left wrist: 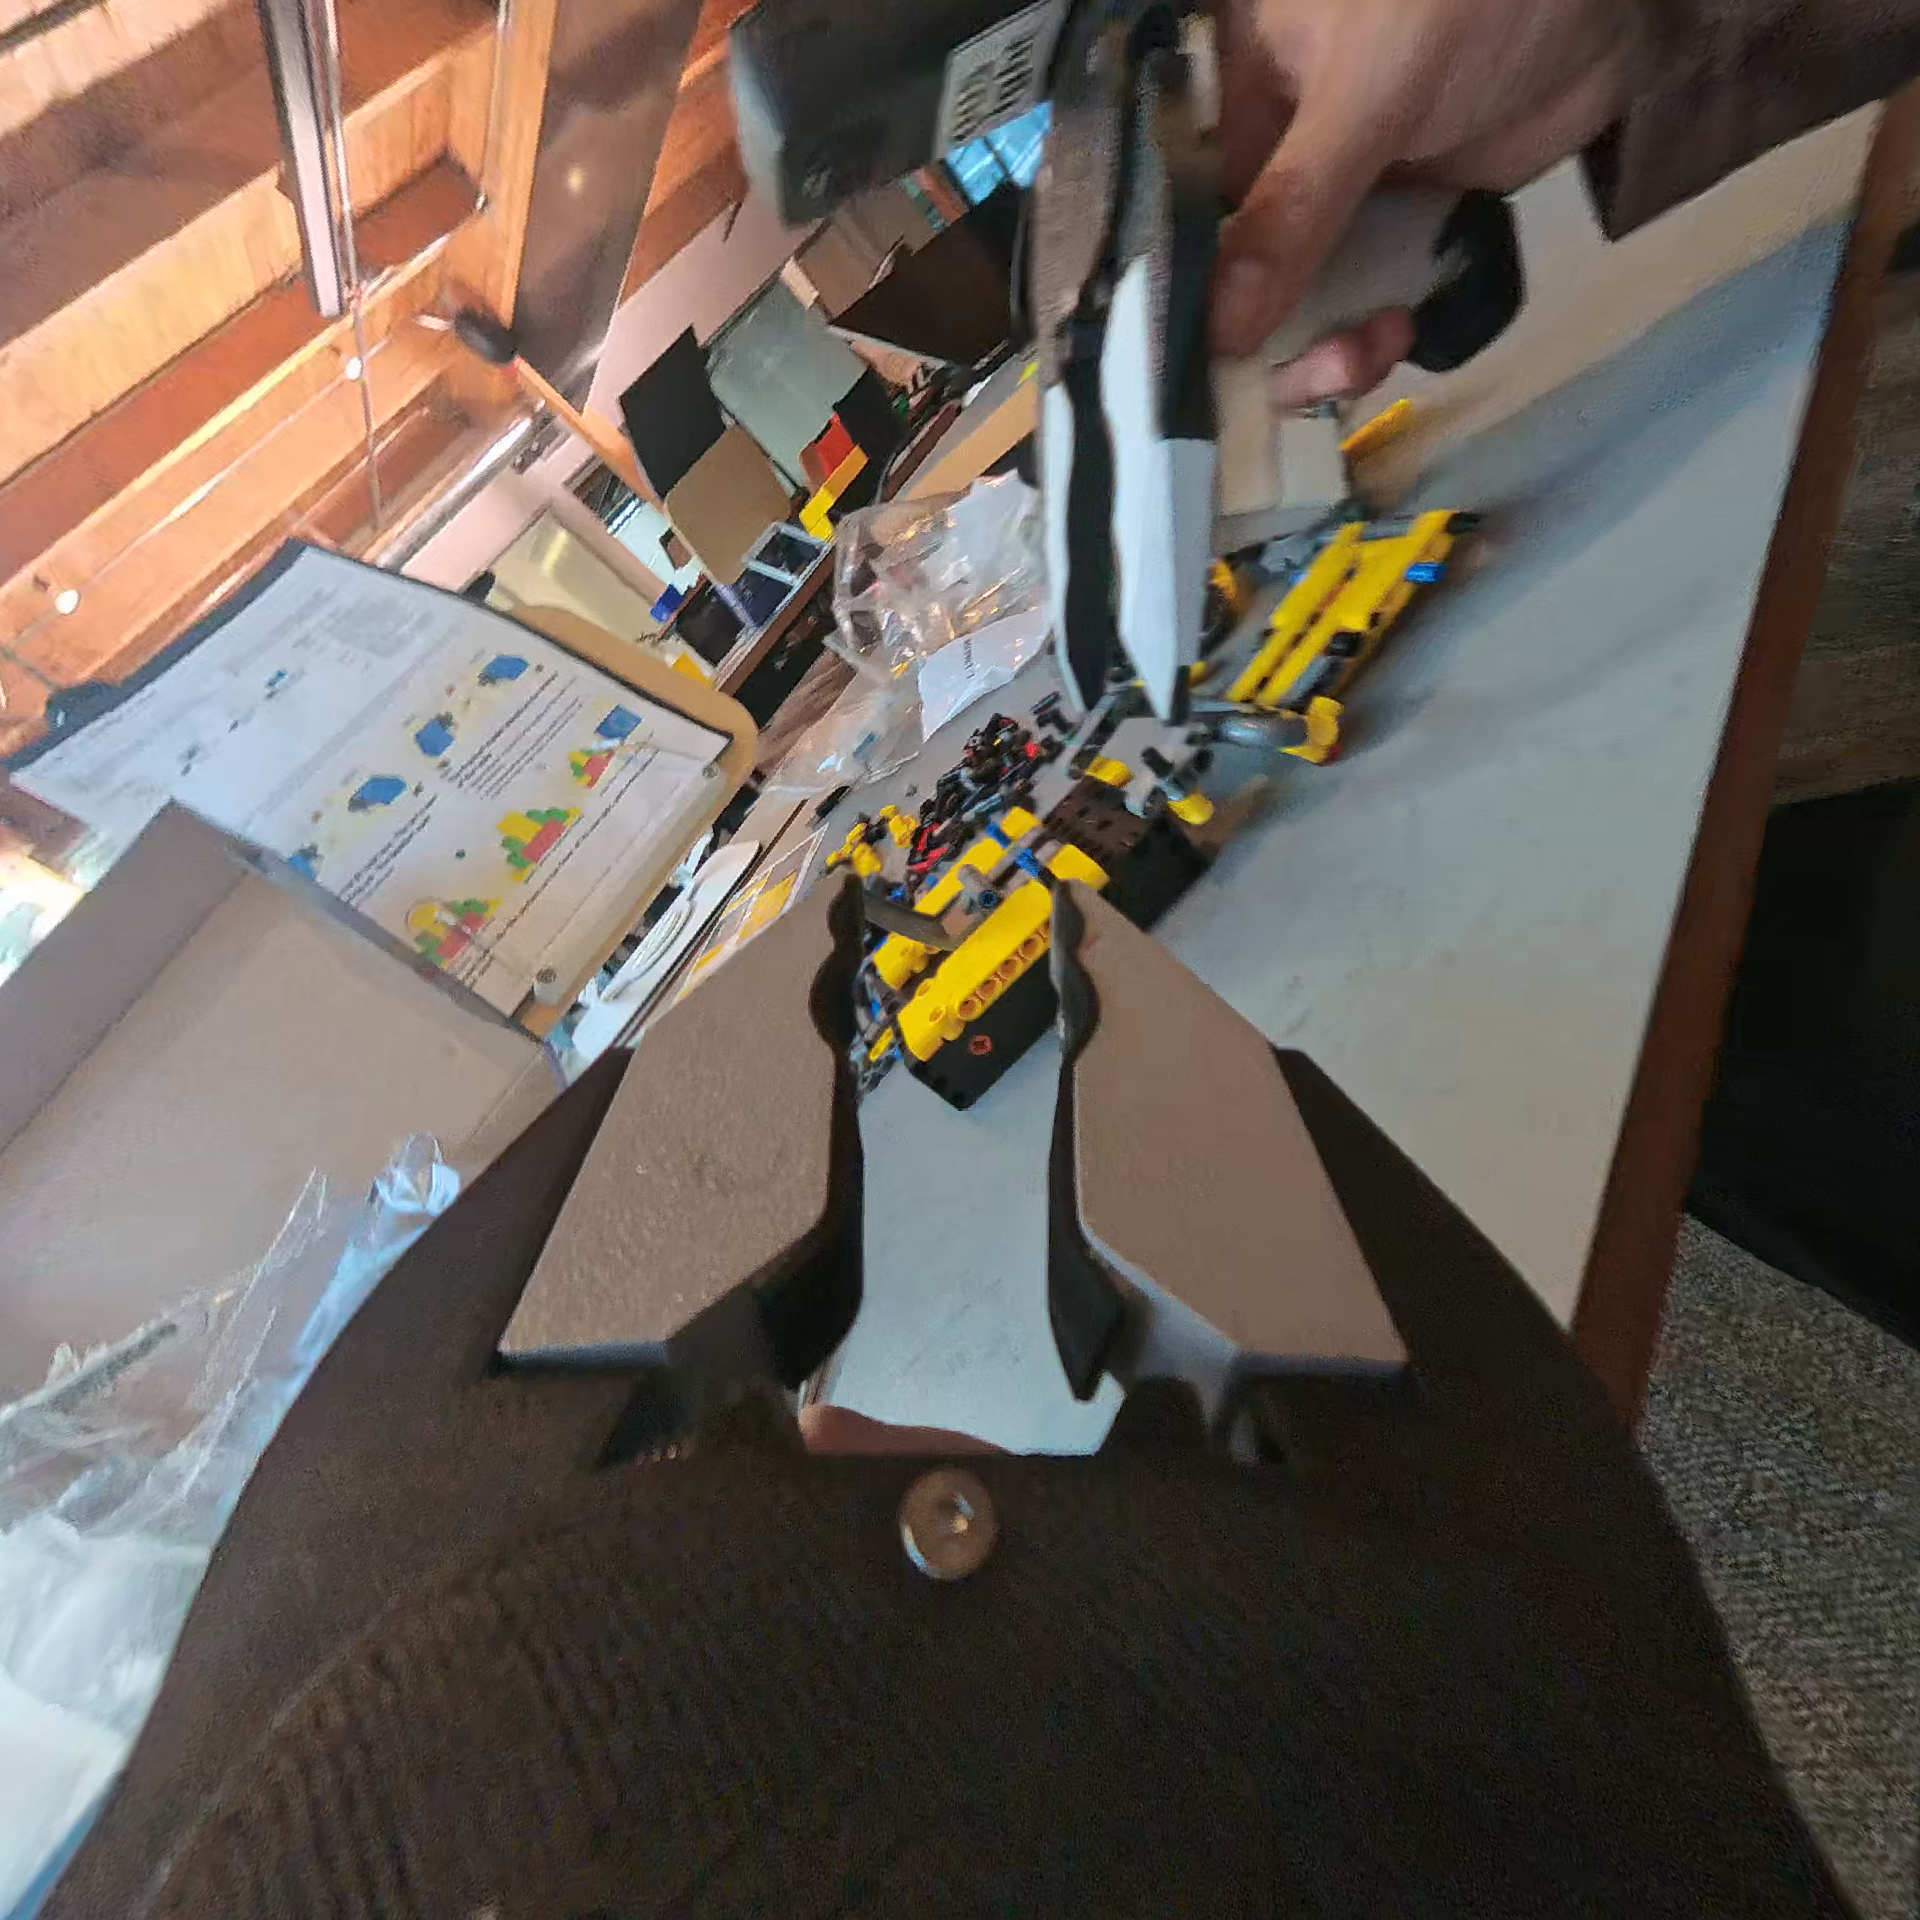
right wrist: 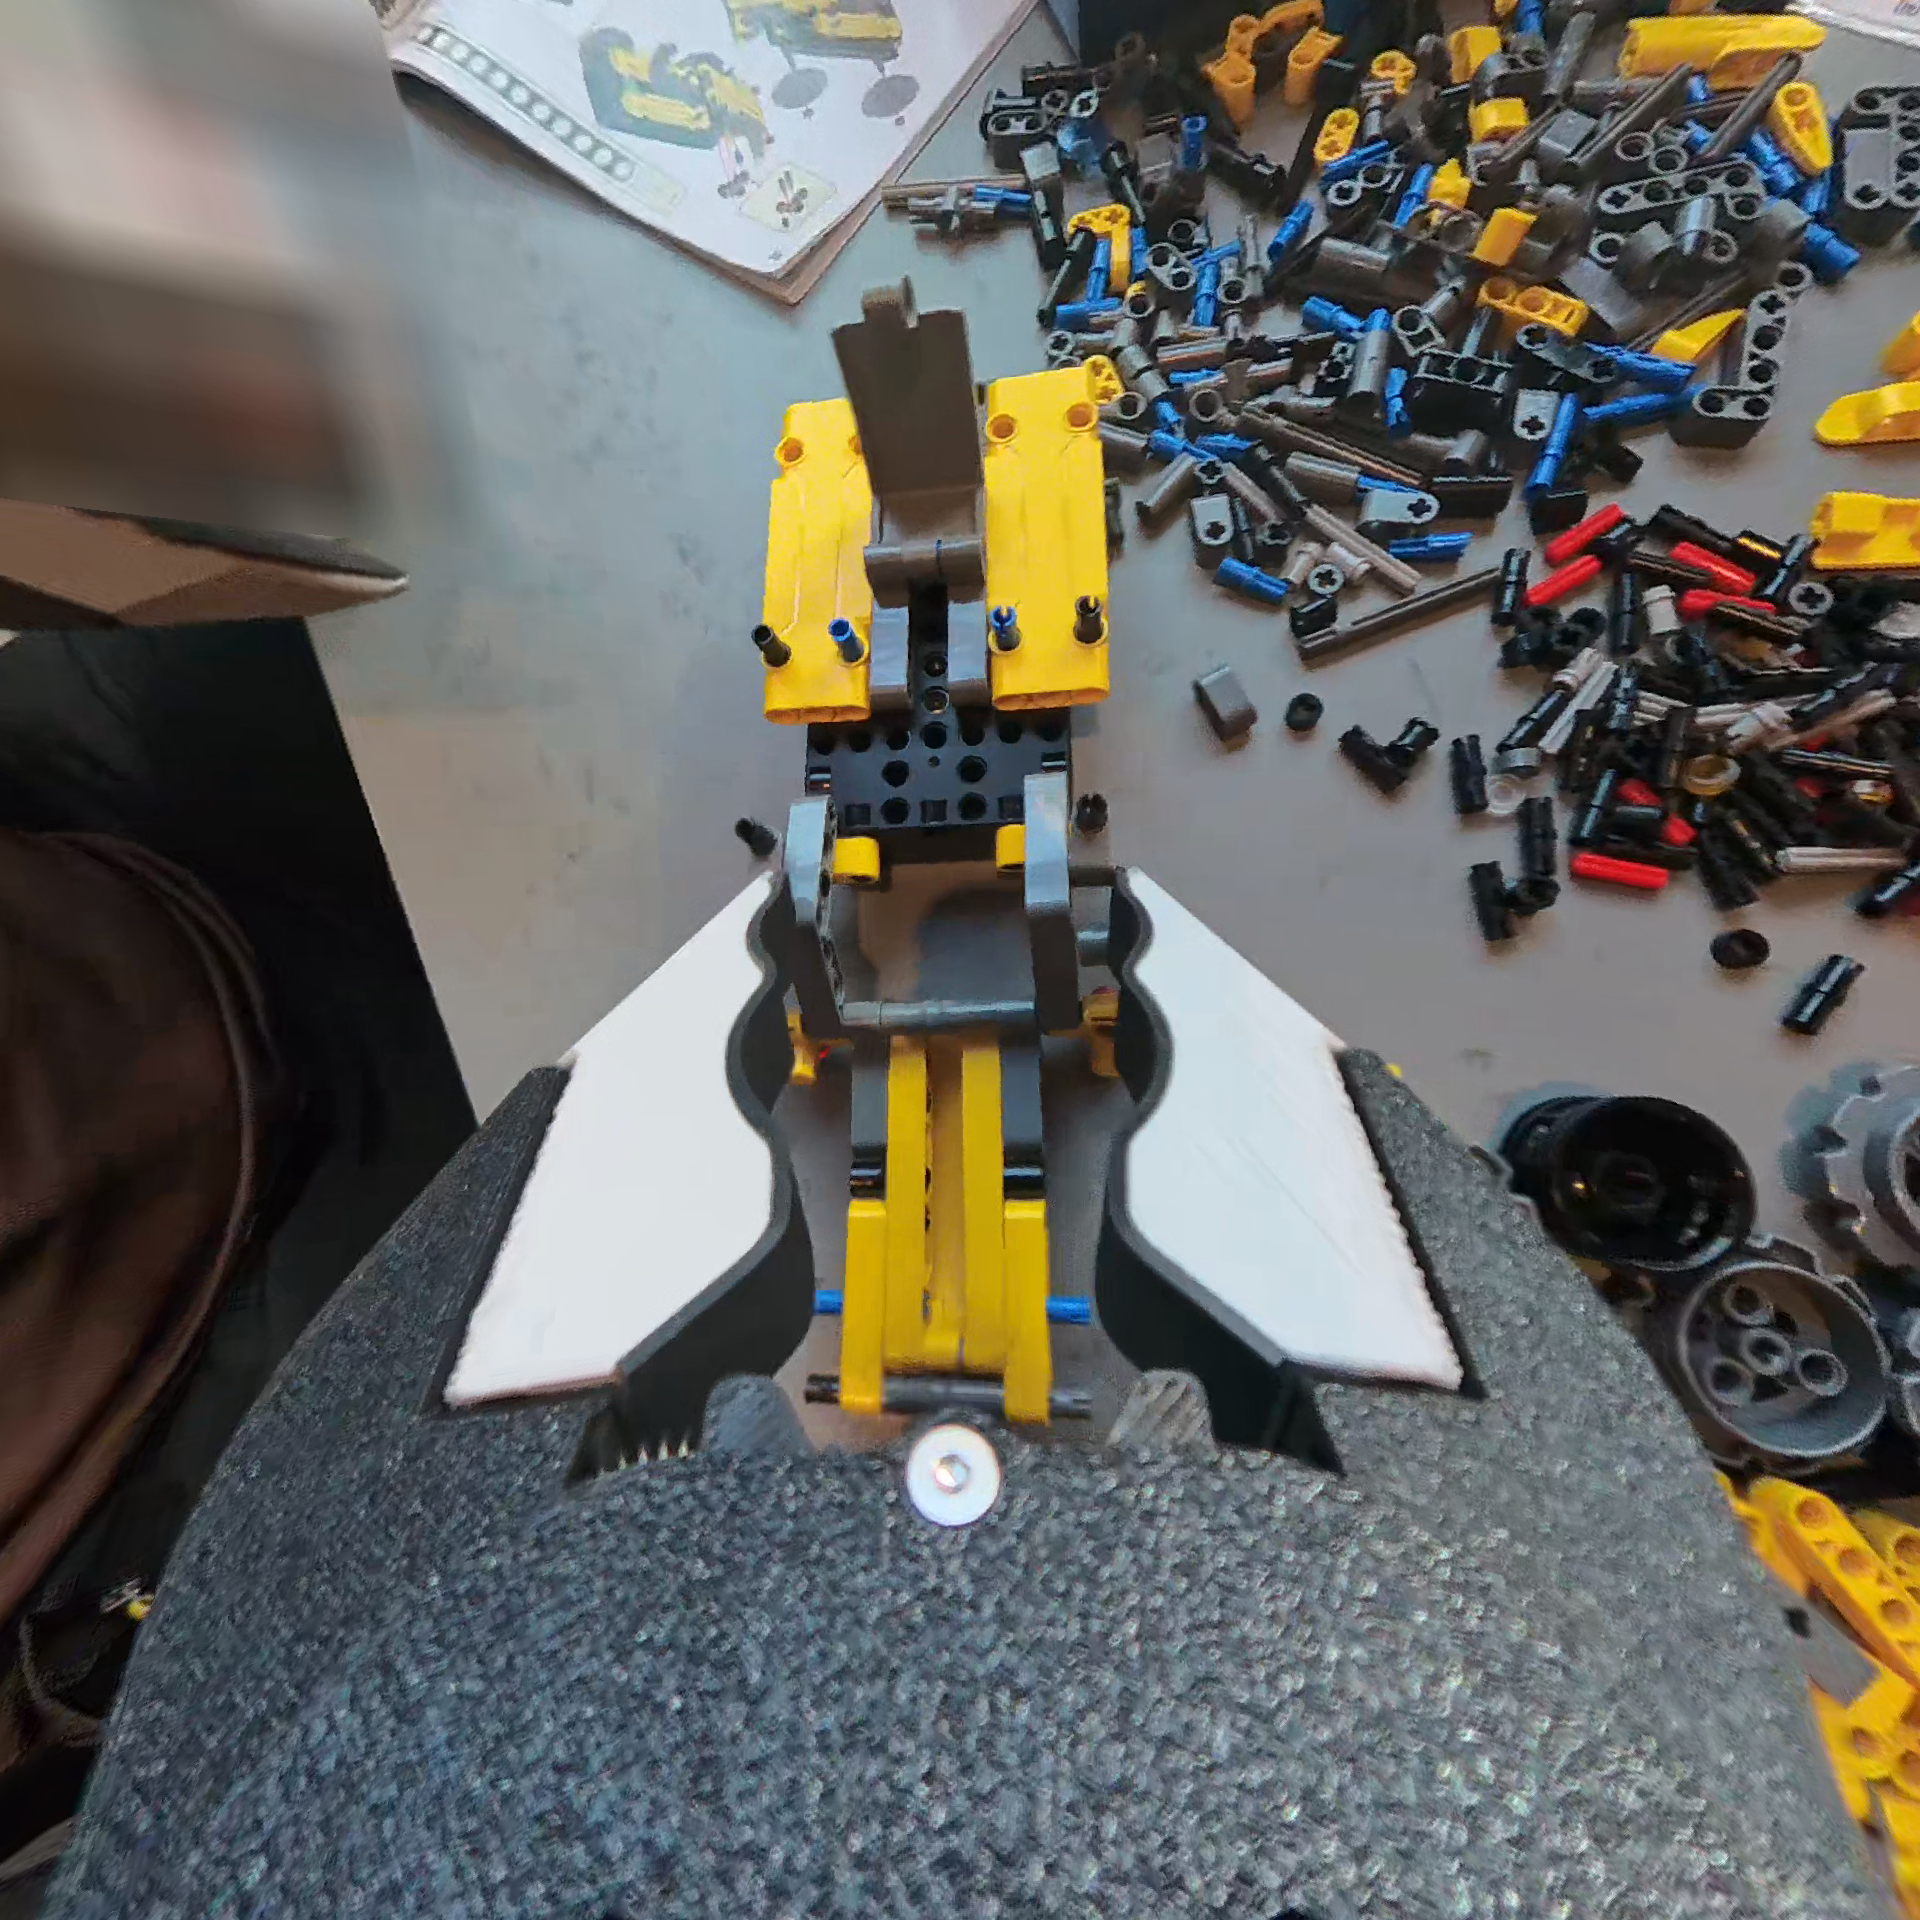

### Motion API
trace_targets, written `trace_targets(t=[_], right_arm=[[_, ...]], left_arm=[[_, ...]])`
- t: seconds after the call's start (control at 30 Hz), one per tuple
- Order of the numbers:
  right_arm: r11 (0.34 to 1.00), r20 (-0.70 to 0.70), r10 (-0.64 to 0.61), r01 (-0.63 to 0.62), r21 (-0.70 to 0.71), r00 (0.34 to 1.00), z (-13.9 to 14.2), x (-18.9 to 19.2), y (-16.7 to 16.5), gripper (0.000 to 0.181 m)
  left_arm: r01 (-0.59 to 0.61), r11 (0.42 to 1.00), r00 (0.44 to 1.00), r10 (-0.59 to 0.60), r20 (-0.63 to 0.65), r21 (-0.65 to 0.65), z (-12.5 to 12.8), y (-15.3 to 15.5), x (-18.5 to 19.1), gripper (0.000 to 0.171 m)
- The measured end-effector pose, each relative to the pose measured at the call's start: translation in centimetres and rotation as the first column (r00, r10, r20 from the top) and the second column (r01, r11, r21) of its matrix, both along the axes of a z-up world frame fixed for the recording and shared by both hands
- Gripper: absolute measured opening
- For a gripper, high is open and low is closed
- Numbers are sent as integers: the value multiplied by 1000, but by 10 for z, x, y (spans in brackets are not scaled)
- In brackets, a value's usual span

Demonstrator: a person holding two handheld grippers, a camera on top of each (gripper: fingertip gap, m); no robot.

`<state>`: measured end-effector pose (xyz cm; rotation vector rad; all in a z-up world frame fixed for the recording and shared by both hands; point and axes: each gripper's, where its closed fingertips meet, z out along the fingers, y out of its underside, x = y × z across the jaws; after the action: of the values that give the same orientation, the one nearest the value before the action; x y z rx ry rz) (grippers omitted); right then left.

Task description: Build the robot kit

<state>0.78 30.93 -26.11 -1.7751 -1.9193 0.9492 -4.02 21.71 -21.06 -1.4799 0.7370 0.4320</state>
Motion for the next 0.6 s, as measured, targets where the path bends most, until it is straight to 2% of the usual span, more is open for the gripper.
trace_targets(t=[0.07, 0.13, 0.2, 0.3, 0.37, 0.47, 0.53, 0.57, 0.6], right_arm=[[1000, -1, -8, 8, -29, 1000, -1, 0, -10, 54], [998, -18, 13, -15, -61, 1000, -1, 1, -26, 61], [996, -39, 48, -51, -79, 998, -1, 3, -42, 57], [987, -90, 119, -128, -95, 989, -1, 4, -61, 55], [979, -108, 169, -179, -98, 980, -3, 5, -67, 54], [964, -143, 246, -258, -71, 959, -2, 9, -63, 51], [954, -181, 297, -298, 23, 938, 0, 12, -50, 50], [947, -197, 321, -313, 75, 926, 0, 13, -44, 45], [944, -201, 328, -315, 96, 923, -2, 13, -37, 33]], left_arm=[[-59, 998, 996, 61, 62, -27, 2, 5, -15, 36], [-93, 993, 992, 99, 75, -79, -3, 11, -30, 38], [-119, 988, 992, 124, 37, -102, -9, 15, -48, 38], [-113, 985, 991, 102, -88, -133, -23, 15, -62, 35], [-112, 978, 989, 93, -111, -178, -31, 15, -67, 35], [-101, 964, 995, 96, -35, -247, -32, 16, -73, 37], [-107, 952, 992, 122, 33, -288, -32, 14, -78, 47], [-101, 946, 990, 126, 62, -307, -31, 11, -76, 49], [-95, 941, 987, 131, 92, -324, -30, 8, -72, 48]])
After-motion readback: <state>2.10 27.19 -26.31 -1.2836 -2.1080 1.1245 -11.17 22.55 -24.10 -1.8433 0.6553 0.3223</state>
